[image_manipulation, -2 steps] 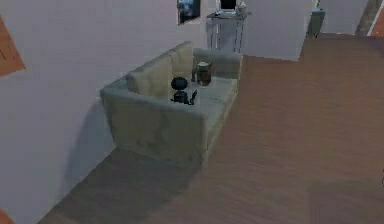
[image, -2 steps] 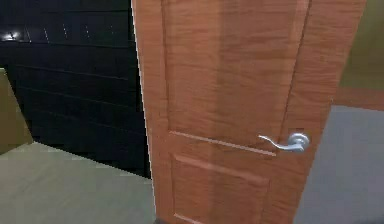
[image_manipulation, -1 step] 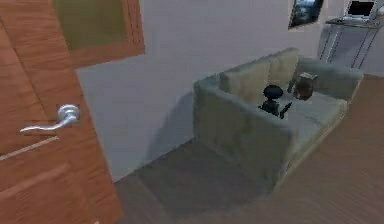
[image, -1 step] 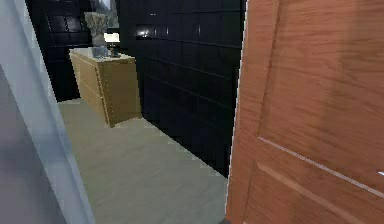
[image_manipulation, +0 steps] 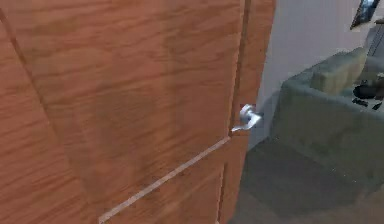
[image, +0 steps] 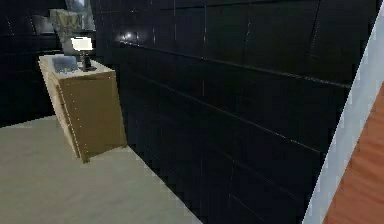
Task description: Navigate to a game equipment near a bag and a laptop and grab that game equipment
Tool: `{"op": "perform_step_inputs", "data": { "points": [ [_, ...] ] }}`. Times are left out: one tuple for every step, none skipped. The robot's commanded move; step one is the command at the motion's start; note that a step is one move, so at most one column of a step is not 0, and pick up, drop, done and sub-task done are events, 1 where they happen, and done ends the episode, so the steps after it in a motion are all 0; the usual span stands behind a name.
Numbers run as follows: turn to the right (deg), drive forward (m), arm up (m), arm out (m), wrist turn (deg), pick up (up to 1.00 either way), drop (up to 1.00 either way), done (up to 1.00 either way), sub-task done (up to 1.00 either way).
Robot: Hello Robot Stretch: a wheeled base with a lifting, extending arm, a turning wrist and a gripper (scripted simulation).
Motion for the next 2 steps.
{"op": "perform_step_inputs", "data": {
  "points": [
    [-45.0, 0.00, 0.00, 0.00, 0.0, 0.00, 0.00, 0.00, 0.00],
    [-24.0, 0.00, 0.00, 0.00, 0.0, 0.00, 0.00, 0.00, 0.00]
  ]
}}
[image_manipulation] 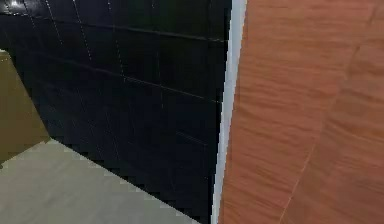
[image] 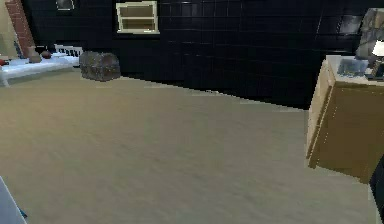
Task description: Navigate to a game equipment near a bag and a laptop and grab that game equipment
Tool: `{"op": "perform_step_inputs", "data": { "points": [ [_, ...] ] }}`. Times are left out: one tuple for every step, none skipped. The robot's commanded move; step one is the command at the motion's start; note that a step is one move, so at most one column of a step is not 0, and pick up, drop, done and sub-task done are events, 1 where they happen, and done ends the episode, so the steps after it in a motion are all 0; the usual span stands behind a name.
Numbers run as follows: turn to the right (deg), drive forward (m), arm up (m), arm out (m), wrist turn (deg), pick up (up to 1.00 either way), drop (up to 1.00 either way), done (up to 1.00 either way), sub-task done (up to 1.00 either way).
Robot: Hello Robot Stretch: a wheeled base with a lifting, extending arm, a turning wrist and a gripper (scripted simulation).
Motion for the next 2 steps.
{"op": "perform_step_inputs", "data": {
  "points": [
    [0.0, 0.60, 0.00, 0.00, 0.0, 0.00, 0.00, 0.00, 0.00],
    [-42.0, 0.00, 0.00, 0.00, 0.0, 0.00, 0.00, 0.00, 0.00]
  ]
}}
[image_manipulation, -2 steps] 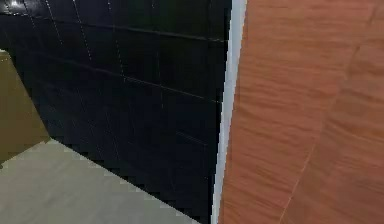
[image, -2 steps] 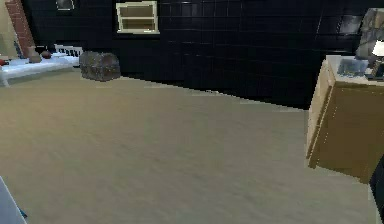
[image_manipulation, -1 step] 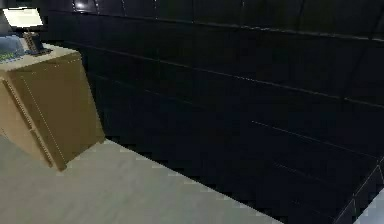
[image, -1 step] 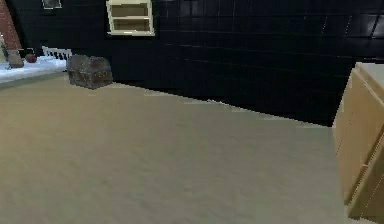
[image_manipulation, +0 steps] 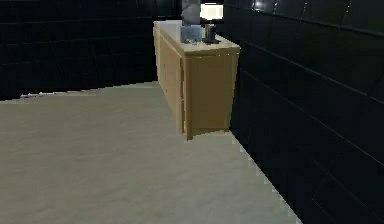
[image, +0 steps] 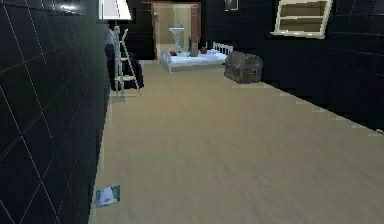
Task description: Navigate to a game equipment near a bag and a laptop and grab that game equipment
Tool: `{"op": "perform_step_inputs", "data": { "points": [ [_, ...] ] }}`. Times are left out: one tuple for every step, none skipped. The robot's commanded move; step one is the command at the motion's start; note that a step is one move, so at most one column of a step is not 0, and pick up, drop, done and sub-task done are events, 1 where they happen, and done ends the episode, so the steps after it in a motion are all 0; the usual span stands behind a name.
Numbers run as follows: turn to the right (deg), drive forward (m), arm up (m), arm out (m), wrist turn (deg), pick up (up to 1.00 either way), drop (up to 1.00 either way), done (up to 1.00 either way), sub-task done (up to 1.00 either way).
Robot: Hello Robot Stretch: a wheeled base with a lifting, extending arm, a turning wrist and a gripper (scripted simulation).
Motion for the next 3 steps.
{"op": "perform_step_inputs", "data": {
  "points": [
    [0.0, 1.00, 0.00, 0.00, 0.0, 0.00, 0.00, 0.00, 0.00],
    [0.0, 1.00, 0.00, 0.00, 0.0, 0.00, 0.00, 0.00, 0.00],
    [0.0, 1.00, 0.00, 0.00, 0.0, 0.00, 0.00, 0.00, 0.00]
  ]
}}
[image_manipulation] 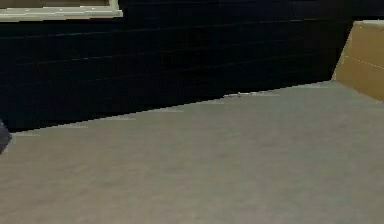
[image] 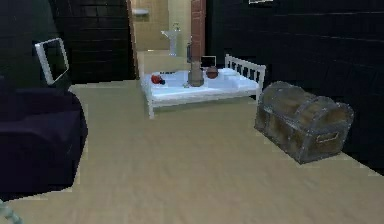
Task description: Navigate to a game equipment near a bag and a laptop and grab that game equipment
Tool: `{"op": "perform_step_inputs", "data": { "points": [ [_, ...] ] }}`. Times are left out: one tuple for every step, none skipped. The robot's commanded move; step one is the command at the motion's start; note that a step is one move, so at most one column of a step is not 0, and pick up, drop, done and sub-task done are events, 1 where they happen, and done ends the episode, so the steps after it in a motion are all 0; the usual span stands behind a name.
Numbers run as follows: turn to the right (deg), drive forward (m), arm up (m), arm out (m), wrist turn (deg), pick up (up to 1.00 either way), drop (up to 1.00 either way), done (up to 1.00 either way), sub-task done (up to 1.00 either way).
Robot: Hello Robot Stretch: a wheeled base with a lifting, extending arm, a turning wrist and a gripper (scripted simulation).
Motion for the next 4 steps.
{"op": "perform_step_inputs", "data": {
  "points": [
    [0.0, 1.00, 0.00, 0.00, 0.0, 0.00, 0.00, 0.00, 0.00],
    [0.0, 1.00, 0.00, 0.00, 0.0, 0.00, 0.00, 0.00, 0.00],
    [-9.0, 0.00, 0.00, 0.00, 0.0, 0.00, 0.00, 0.00, 0.00],
    [0.0, 0.25, 0.00, 0.00, 0.0, 0.00, 0.00, 0.00, 0.00]
  ]
}}
